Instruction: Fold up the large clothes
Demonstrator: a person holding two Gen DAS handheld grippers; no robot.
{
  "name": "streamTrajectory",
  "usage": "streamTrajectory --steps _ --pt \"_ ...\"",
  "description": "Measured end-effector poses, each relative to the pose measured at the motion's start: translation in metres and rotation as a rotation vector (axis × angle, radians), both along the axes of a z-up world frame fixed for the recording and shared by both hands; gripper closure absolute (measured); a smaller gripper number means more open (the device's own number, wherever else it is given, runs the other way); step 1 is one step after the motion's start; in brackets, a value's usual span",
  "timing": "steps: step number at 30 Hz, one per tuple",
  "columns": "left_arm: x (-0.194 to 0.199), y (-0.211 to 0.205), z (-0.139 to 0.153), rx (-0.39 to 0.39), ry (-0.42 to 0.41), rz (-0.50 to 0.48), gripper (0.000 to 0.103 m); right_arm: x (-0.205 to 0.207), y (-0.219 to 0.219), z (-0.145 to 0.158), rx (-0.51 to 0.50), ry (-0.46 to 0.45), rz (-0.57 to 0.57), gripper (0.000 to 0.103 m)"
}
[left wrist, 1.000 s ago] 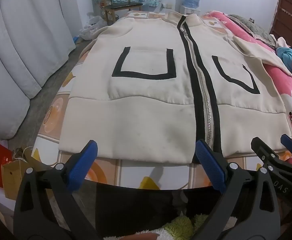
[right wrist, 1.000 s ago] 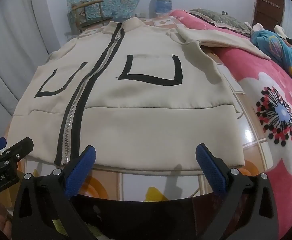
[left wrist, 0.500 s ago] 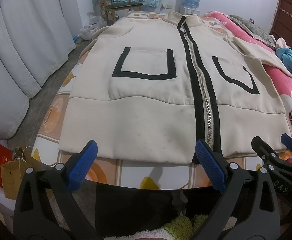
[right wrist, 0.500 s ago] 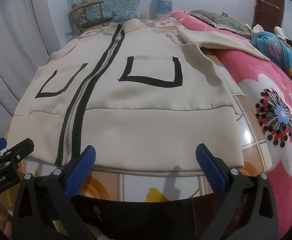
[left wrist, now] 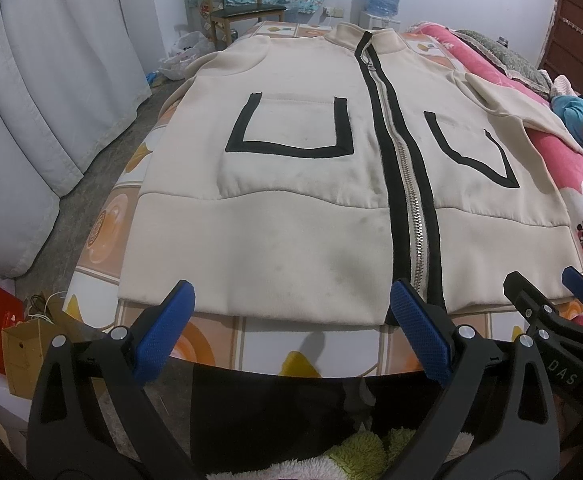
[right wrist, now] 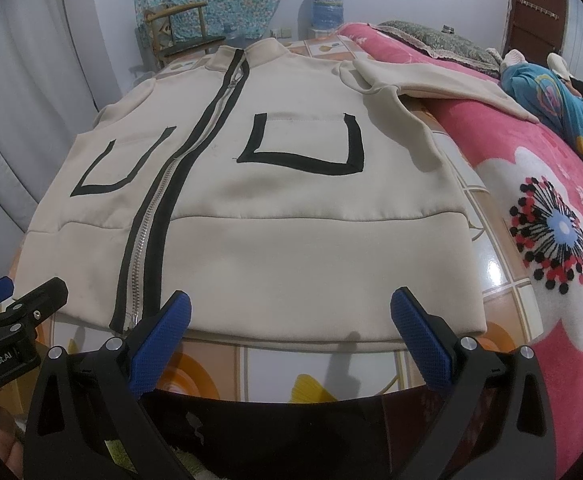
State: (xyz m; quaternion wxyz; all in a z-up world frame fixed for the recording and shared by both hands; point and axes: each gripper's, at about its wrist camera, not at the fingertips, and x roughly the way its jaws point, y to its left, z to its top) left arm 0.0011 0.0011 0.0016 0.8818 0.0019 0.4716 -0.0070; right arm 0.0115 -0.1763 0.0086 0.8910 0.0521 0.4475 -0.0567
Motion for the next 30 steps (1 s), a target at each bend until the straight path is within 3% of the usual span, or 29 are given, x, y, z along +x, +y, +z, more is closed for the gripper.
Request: streamTrajectory --steps 19,30 --pt "0.001 0.006 -0.004 0.000 0.008 0.001 0.008 0.000 -0.002 -0.005 -0.011 0.003 -0.011 0.006" --pt "0.031 0.004 -0.024 0.052 0.020 -0.030 0.008 0.024 -0.016 -0.015 -0.057 0.008 -0.020 0.006"
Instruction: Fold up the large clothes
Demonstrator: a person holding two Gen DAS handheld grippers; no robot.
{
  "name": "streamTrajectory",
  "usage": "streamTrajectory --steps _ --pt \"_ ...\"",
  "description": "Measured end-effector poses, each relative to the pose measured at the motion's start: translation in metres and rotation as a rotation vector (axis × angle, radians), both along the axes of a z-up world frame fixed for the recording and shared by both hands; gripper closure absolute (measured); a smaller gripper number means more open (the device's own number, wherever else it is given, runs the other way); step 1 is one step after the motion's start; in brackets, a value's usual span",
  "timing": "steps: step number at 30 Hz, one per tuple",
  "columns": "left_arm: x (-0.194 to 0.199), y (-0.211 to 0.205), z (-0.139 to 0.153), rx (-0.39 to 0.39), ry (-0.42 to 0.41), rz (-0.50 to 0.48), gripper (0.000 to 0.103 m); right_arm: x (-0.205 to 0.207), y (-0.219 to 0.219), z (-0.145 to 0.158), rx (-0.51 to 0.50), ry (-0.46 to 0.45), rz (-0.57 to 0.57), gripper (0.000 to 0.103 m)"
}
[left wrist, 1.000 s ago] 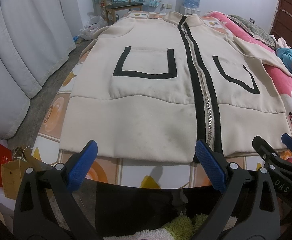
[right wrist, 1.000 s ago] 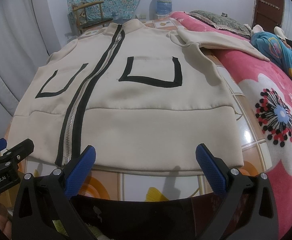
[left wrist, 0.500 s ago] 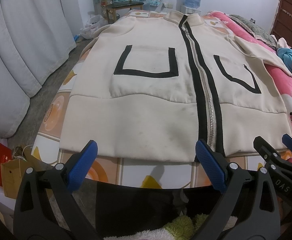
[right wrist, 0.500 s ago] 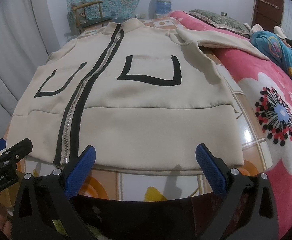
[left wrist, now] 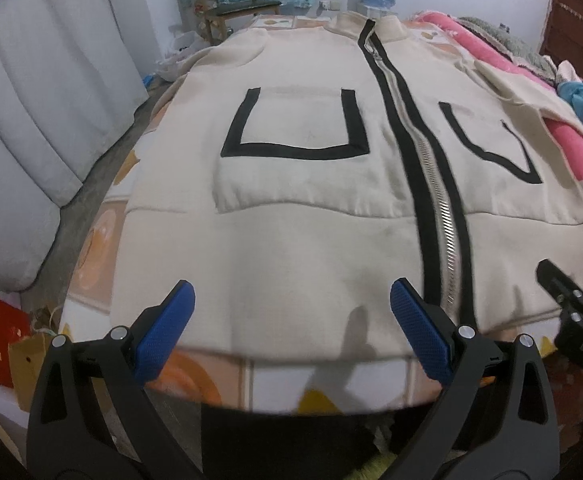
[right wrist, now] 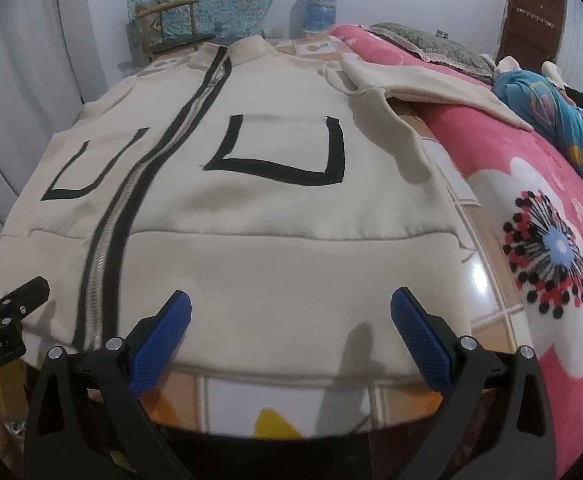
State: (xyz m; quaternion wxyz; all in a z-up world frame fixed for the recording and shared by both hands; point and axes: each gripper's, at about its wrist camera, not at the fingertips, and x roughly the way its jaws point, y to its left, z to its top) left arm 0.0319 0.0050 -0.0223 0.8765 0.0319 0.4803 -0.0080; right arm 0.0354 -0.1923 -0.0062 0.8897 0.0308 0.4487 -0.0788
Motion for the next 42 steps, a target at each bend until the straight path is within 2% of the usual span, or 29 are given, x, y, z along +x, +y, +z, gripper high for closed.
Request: streamTrajectory --steps 4,8,17,23,26,30,32,35,38,40,42 --pt "0.017 0.001 -0.014 0.015 0.019 -0.016 0.008 0.015 -0.002 -0.011 -0.008 0.019 -0.001 0.006" --pt "0.024 0.006 -0.016 -0.024 -0.001 -0.042 0.008 0.019 -0.004 -0.019 0.001 0.001 0.013 0.006" --pt "0.024 0.005 -0.017 -0.028 -0.015 -0.045 0.007 0.015 -0.008 -0.021 0.026 -0.038 0.055 0.006" --pt "0.022 0.010 -0.015 -0.042 -0.019 -0.060 0.007 0.014 -0.016 -0.014 0.069 -0.009 0.117 0.006" --pt "0.012 0.022 -0.003 -0.073 -0.086 -0.064 0.007 0.004 -0.034 0.001 0.095 -0.045 0.103 0.006" --pt "0.001 0.054 0.015 -0.060 -0.176 -0.014 0.008 -0.009 -0.074 0.013 0.105 -0.064 0.029 0.006" --pt "0.000 0.071 0.018 -0.062 -0.188 0.023 0.008 -0.013 -0.088 0.014 0.094 -0.056 -0.001 0.006" --pt "0.003 0.087 0.017 -0.041 -0.183 0.071 0.009 -0.014 -0.102 0.010 0.074 -0.030 -0.027 0.012" --pt "0.009 0.099 0.010 -0.063 -0.138 0.101 0.026 -0.014 -0.109 0.004 0.099 0.000 -0.039 0.021" --pt "0.013 0.105 0.001 -0.081 -0.097 0.123 0.030 -0.015 -0.105 0.004 0.080 0.000 -0.034 0.024" --pt "0.015 0.109 -0.009 -0.094 -0.059 0.132 0.040 -0.019 -0.101 0.005 0.069 0.004 -0.018 0.033"
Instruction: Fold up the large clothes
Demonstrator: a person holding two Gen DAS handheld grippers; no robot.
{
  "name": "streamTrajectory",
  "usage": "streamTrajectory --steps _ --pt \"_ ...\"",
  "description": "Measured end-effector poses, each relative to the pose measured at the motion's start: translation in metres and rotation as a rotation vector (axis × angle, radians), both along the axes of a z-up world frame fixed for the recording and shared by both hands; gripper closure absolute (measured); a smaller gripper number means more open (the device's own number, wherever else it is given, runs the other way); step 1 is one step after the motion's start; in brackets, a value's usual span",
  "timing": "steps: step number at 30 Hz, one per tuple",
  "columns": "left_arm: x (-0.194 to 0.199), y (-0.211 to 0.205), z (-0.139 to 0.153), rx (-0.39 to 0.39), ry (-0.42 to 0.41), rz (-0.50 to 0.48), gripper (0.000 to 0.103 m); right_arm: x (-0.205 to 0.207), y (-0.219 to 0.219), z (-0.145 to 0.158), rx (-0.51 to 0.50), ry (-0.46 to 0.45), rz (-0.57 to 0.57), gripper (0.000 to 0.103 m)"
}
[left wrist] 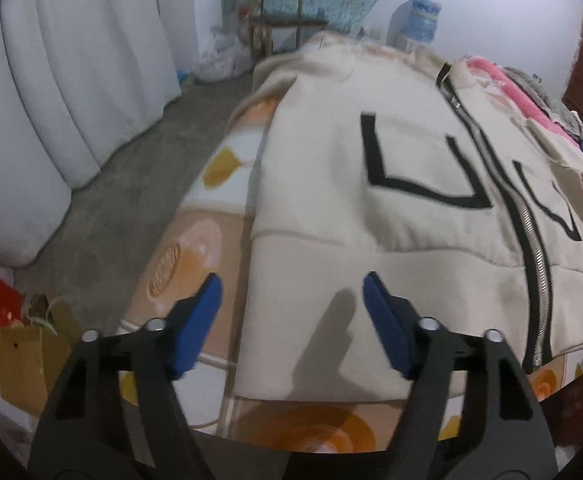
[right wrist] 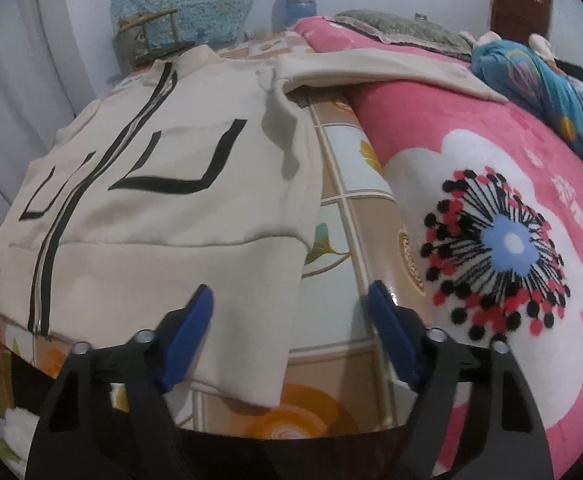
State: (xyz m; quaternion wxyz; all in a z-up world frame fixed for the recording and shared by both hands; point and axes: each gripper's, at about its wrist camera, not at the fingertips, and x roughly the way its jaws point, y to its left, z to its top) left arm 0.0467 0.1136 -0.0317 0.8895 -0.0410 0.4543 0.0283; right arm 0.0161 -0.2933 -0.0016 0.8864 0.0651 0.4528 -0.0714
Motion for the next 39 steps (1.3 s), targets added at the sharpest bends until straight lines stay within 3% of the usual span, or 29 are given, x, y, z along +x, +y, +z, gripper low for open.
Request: streamTrajectory --steps 4,7,9,10,12,14,18,28,35,39 --pt "0.000 0.002 -0.007 -0.037 0.002 0.014 0.042 -0.002 0.003 -0.003 -0.029 0.009 -0.001 0.042" --pt "0.000 0.002 -0.007 -0.034 -0.018 0.026 0.050 0.005 -0.002 -0.008 -0.022 -0.005 -0.022 0.047" --pt "0.001 -0.001 -0.006 -0.024 -0.029 0.026 0.061 0.011 -0.003 -0.009 -0.034 -0.016 -0.021 0.055" --pt "0.003 -0.004 -0.005 -0.014 -0.030 0.030 0.063 0.015 -0.001 -0.010 -0.042 -0.022 -0.010 0.059" --pt "0.004 -0.011 -0.003 0.021 -0.037 0.013 0.080 0.022 0.002 -0.012 -0.036 -0.020 0.015 0.072" --pt "0.002 -0.018 0.000 0.085 -0.046 -0.001 0.088 0.022 0.003 -0.010 -0.054 -0.021 0.014 0.080" --pt "-0.007 -0.024 0.009 0.149 -0.081 -0.039 0.094 0.017 0.001 -0.002 -0.027 -0.029 0.037 0.096" --pt "-0.046 -0.025 0.030 0.170 -0.120 -0.086 0.094 -0.008 0.000 0.017 -0.014 -0.052 0.066 0.097" --pt "-0.094 -0.013 0.030 0.153 -0.054 -0.097 0.094 -0.057 0.001 0.024 -0.010 -0.006 0.087 0.098" --pt "-0.105 -0.006 0.021 0.129 -0.019 -0.087 0.086 -0.066 -0.001 0.015 -0.033 0.050 0.066 0.093"
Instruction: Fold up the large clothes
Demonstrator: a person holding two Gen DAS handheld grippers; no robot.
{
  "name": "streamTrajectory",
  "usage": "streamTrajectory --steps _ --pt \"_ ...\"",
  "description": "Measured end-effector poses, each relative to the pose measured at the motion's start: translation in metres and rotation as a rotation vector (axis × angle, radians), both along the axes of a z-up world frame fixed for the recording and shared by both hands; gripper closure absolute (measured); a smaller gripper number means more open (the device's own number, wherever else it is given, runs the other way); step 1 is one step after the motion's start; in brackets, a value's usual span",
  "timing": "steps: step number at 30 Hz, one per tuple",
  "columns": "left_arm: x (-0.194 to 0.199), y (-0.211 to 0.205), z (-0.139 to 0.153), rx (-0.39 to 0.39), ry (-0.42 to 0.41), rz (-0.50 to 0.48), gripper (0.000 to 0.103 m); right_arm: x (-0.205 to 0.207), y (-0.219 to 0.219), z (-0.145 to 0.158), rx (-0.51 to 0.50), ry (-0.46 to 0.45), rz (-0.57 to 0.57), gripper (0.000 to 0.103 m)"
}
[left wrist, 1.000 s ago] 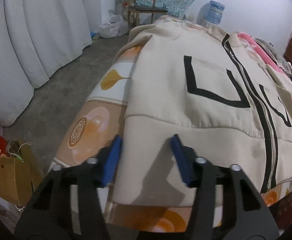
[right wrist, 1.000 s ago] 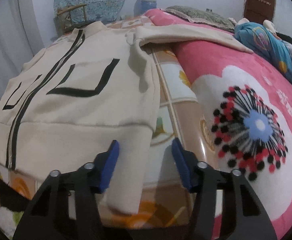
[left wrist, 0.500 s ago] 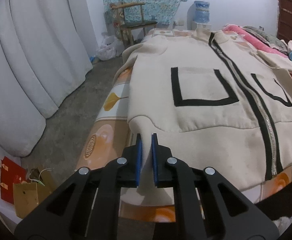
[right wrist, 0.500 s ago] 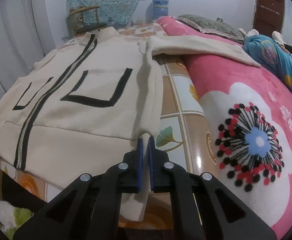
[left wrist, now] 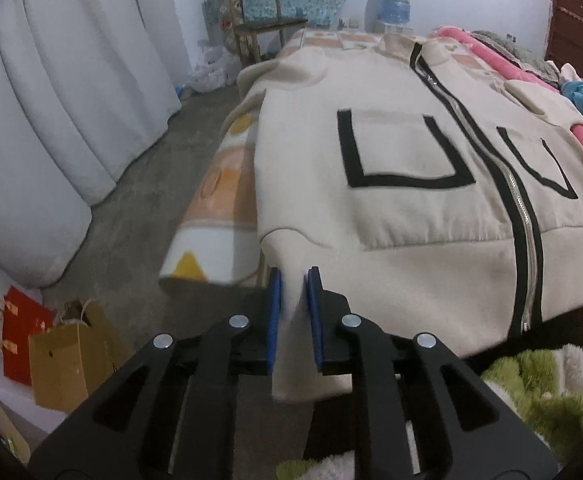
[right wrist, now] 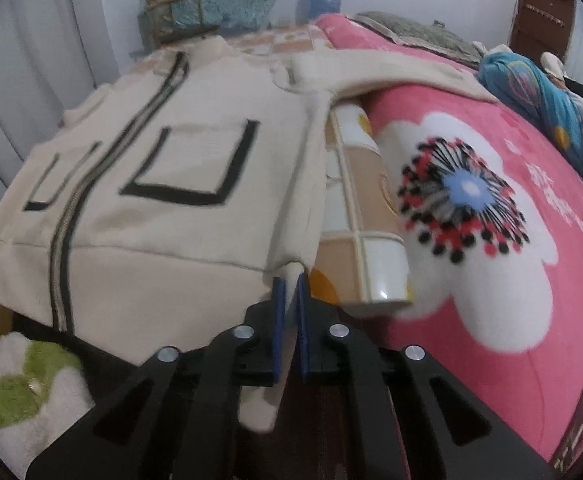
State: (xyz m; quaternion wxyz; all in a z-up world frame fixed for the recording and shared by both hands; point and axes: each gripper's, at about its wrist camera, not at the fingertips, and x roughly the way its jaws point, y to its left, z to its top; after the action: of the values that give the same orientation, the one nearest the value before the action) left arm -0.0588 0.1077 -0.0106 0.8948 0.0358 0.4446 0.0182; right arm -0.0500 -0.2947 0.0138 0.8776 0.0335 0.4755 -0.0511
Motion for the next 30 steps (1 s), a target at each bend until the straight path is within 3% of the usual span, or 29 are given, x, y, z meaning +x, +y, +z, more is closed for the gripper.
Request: streamTrajectory --steps 1,3,4,6,11,15,19,22,25,30 --pt "0.001 0.002 0.000 -0.004 0.000 0.005 0.084 0.000 -0.001 0.002 0.000 -0.001 -0.009 0.093" --pt "0.005 0.005 0.005 -0.028 -0.009 0.003 0.066 0.001 -0.001 0.014 -0.004 -0.042 -0.014 0.087" --pt "0.009 0.005 0.010 -0.041 -0.023 0.001 0.062 0.000 0.002 0.020 -0.007 -0.065 -0.010 0.084" --pt "0.019 0.000 0.019 -0.053 -0.057 -0.011 0.044 0.003 0.009 0.036 -0.004 -0.134 0.009 0.063" --pt "0.057 -0.028 0.021 -0.075 -0.087 -0.068 0.019 0.039 0.035 0.045 0.044 -0.209 0.077 0.034" --pt "0.099 -0.059 -0.001 -0.058 -0.018 -0.116 0.019 0.081 0.063 0.022 0.064 -0.149 0.142 0.025" --pt "0.121 -0.075 -0.022 -0.007 0.024 -0.124 0.017 0.120 0.077 -0.012 0.079 -0.039 0.141 0.023" --pt "0.126 -0.077 -0.027 0.015 0.001 -0.106 0.010 0.131 0.084 -0.028 0.048 0.013 0.146 0.022" --pt "0.127 -0.073 -0.028 0.005 -0.001 -0.113 0.007 0.130 0.087 -0.031 0.010 -0.004 0.139 0.007" --pt "0.130 -0.065 -0.029 -0.053 0.037 -0.095 0.007 0.130 0.079 -0.035 0.049 0.000 0.130 0.007"
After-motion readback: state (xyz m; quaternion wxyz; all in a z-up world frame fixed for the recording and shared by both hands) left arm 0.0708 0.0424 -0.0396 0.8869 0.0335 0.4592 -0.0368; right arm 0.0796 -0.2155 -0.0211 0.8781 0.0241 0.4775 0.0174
